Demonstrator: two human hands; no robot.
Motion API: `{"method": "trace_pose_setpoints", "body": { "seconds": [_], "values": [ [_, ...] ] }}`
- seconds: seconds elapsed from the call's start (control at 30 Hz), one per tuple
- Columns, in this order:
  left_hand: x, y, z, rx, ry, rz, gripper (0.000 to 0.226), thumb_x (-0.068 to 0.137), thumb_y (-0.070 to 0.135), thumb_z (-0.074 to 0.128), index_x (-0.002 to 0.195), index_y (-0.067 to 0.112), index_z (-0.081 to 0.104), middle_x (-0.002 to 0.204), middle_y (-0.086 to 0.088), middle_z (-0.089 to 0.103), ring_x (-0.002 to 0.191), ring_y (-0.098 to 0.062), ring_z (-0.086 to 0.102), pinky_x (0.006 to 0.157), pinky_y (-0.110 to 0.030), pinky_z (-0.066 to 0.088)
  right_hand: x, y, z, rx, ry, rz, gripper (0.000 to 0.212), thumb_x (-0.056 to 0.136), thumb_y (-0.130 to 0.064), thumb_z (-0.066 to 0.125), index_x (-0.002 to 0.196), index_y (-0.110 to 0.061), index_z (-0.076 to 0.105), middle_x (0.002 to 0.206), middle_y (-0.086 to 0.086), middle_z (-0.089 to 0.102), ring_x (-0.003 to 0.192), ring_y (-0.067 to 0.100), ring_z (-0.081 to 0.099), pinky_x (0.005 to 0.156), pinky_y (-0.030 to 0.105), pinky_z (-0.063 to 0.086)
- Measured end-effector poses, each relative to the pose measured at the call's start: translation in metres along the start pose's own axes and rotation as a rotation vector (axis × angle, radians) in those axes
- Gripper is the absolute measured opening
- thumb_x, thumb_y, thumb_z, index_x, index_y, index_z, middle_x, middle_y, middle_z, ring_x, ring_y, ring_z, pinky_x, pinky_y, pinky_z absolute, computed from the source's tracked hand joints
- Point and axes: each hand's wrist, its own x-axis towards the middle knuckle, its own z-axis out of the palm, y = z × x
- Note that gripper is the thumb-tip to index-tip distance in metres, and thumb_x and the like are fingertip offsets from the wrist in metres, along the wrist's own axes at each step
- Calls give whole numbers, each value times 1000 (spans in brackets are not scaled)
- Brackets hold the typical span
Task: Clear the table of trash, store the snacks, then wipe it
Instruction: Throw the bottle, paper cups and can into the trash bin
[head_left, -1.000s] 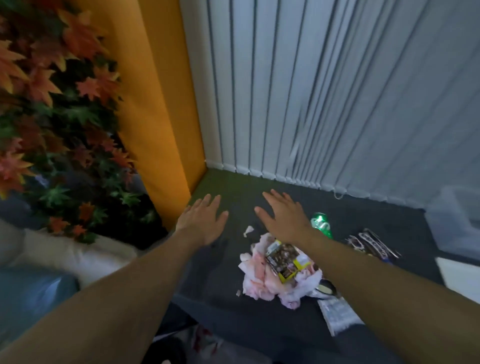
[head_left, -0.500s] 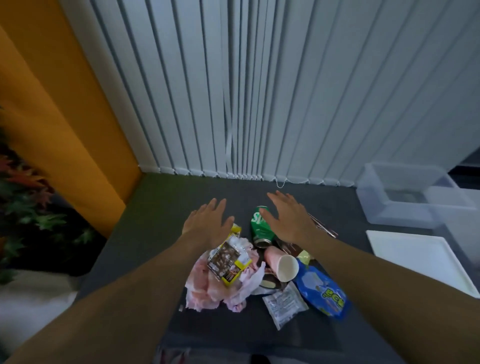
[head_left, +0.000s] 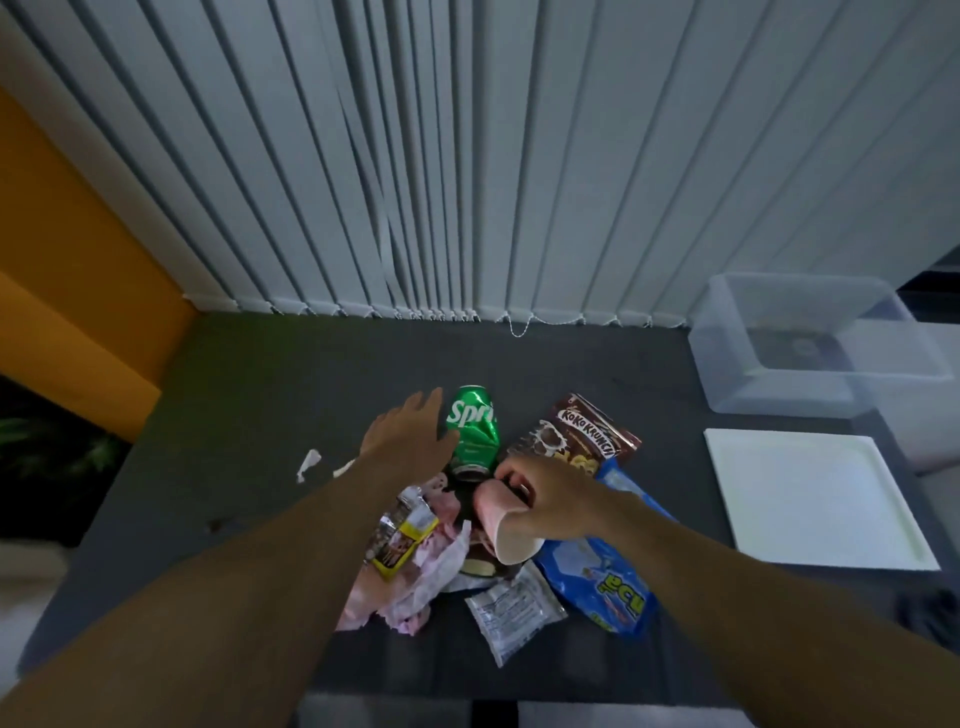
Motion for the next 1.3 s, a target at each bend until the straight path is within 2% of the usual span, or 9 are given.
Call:
{"method": "trace_pose_setpoints", "body": {
  "seconds": [0.1, 0.3, 0.47, 0.63, 0.73, 0.83, 1.03, 1.2, 1.3],
  "values": [
    [17, 7, 10, -10, -44, -13, 74, 99, 50, 41, 158, 17, 11, 162, -11, 24, 144, -34, 33, 114, -47, 33, 9, 14, 11, -6, -76, 17, 66, 72, -51, 73, 132, -35, 50, 122, -6, 62, 104, 14, 61, 91, 39, 54],
    [48, 21, 30, -151, -72, -64, 78, 96, 43, 53, 155, 12, 14, 147, -19, 44, 130, -38, 48, 105, -50, 43, 29, 32, 22, -3, -30, 31, 41, 90, -16, 58, 130, -23, 57, 121, 6, 65, 106, 23, 62, 87, 35, 52],
    [66, 30, 42, -247, -60, -170, 84, 91, 31, 67, 152, 7, 16, 148, -22, 38, 134, -40, 43, 109, -48, 40, 39, 40, 21, -9, -17, 16, 35, 93, -12, 59, 127, -19, 60, 121, 8, 66, 107, 25, 62, 91, 40, 53],
    [76, 28, 45, -368, -49, -301, 63, 85, 22, 74, 132, 6, 37, 133, -21, 55, 122, -40, 54, 99, -42, 47, 43, 44, 17, 13, 11, -16, 33, 93, -13, 61, 126, -15, 63, 120, 9, 67, 108, 26, 63, 88, 35, 52],
    [77, 28, 41, -349, -88, -321, 54, 85, 24, 74, 127, 4, 46, 128, -19, 58, 117, -36, 57, 95, -40, 50, 44, 45, 13, 45, 19, -22, 29, 91, -13, 63, 120, -15, 66, 115, 8, 69, 103, 24, 64, 80, 30, 49],
    [77, 27, 36, -346, -112, -316, 44, 88, 25, 71, 123, 4, 55, 126, -18, 60, 114, -34, 59, 93, -38, 52, 44, 44, 7, 58, 39, -17, 31, 89, -15, 65, 120, -19, 67, 114, 5, 70, 101, 22, 65, 82, 31, 52],
    [65, 20, 17, -400, 13, -264, 38, 93, 22, 65, 125, 5, 54, 126, -17, 61, 115, -34, 59, 89, -36, 51, 41, 37, -10, 51, 76, -28, 22, 91, -17, 60, 109, -23, 72, 104, 0, 71, 93, 17, 65, 79, 29, 53],
    [39, 9, -10, -422, 147, -200, 32, 94, 18, 61, 123, 10, 51, 121, -17, 63, 108, -35, 62, 91, -46, 55, 36, 18, -26, 36, 152, -75, 25, 94, -12, 57, 114, -18, 70, 106, 1, 69, 87, 13, 62, 66, 16, 44],
    [17, -1, -27, -438, 217, -198, 29, 94, 18, 60, 121, 11, 51, 119, -16, 64, 107, -35, 63, 90, -47, 55, 37, 0, -36, 33, 219, -114, 25, 95, -13, 56, 116, -17, 70, 107, 2, 71, 89, 14, 64, 74, 21, 50]
  ]
}}
